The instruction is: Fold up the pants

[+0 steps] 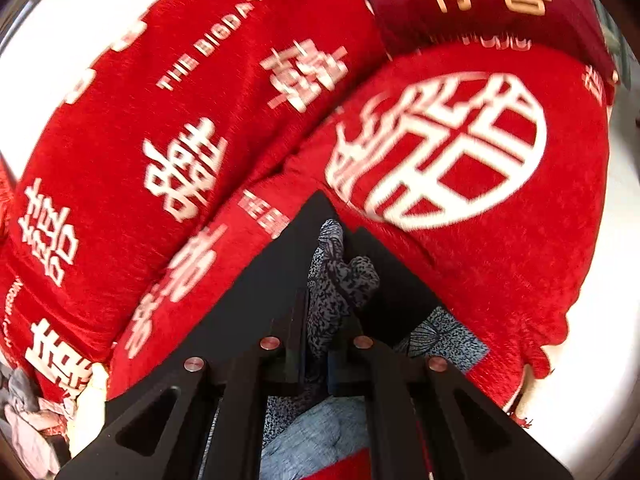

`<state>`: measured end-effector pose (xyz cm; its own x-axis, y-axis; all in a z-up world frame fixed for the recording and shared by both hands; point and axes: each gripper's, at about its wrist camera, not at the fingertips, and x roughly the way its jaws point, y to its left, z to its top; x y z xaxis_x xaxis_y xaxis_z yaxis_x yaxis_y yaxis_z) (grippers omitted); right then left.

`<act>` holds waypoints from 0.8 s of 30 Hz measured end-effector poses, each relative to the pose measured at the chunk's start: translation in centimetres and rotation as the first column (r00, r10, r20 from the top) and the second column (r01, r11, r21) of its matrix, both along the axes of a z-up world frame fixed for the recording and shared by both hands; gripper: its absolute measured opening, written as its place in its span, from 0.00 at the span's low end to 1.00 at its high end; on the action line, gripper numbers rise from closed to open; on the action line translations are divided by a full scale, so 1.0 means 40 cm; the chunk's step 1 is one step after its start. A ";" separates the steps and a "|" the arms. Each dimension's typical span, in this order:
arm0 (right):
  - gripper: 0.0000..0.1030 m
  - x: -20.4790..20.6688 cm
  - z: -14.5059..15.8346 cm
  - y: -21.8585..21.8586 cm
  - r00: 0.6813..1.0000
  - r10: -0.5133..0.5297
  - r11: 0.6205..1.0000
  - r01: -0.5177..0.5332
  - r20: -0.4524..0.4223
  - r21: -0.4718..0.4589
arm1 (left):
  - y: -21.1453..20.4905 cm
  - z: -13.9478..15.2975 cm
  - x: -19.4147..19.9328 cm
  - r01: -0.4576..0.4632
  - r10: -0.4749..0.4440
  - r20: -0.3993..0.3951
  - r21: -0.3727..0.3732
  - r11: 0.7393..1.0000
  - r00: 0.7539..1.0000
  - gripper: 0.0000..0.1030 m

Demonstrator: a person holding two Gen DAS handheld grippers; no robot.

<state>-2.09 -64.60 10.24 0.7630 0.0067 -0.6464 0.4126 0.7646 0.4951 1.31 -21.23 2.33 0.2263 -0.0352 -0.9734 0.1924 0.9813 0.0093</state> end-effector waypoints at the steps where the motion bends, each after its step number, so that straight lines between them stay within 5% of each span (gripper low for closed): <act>1: 0.07 -0.013 0.016 0.002 1.000 -0.005 1.000 0.005 0.010 0.000 | 0.000 0.000 -0.011 0.012 -0.012 -0.001 0.012 1.000 1.000 0.99; 6: 0.07 -0.060 0.029 0.019 1.000 -0.026 0.999 0.025 -0.012 -0.045 | -0.016 -0.003 -0.069 0.092 -0.093 0.013 0.086 0.992 0.996 0.99; 15: 0.11 -0.013 -0.154 -0.032 0.979 -0.044 0.999 0.041 -0.198 -0.021 | -0.047 0.072 -0.030 0.091 -0.093 0.095 0.026 0.995 0.991 0.99; 16: 0.16 -0.018 -0.148 -0.035 0.978 -0.054 0.999 0.052 -0.201 -0.016 | -0.048 0.078 -0.014 0.073 -0.074 0.108 0.020 0.997 0.991 0.99; 18: 0.45 -0.034 -0.125 -0.040 0.966 -0.108 0.994 0.099 -0.233 -0.047 | -0.044 0.071 0.010 0.031 -0.035 0.108 0.033 0.999 0.994 0.99; 21: 0.63 -0.074 -0.075 -0.027 0.966 -0.180 0.979 0.158 -0.184 -0.128 | -0.035 0.017 0.018 -0.012 0.008 0.049 0.094 0.995 0.999 1.00; 24: 0.72 -0.079 -0.025 0.045 0.982 -0.109 0.975 0.076 -0.156 -0.208 | 0.001 0.011 0.014 -0.053 0.052 0.039 0.016 0.998 0.998 1.00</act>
